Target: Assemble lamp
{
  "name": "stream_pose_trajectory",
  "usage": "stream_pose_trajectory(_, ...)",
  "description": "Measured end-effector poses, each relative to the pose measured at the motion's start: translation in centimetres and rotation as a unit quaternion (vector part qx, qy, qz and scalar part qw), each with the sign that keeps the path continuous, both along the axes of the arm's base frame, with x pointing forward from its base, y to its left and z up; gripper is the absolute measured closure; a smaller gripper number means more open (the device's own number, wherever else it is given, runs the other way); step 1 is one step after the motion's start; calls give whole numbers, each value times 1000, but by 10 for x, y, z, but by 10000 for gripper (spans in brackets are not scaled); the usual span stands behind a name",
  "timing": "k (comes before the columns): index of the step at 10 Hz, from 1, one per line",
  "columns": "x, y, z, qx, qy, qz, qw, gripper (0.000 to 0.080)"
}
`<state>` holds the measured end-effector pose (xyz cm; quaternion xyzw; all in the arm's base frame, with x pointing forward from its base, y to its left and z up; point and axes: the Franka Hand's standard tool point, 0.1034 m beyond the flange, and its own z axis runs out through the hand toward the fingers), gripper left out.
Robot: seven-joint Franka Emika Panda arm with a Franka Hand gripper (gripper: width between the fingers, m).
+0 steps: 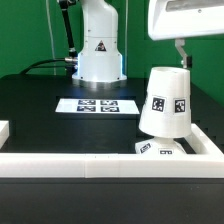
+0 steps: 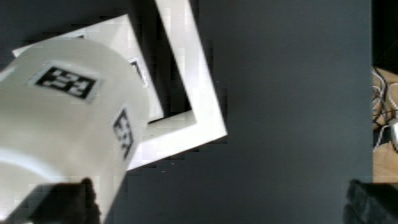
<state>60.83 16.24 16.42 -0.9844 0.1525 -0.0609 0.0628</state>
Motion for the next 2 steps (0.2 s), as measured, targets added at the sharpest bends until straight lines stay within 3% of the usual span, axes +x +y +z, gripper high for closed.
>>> stream_pose_trajectory(2,-1,1,-1,1,-4,2,1000,100)
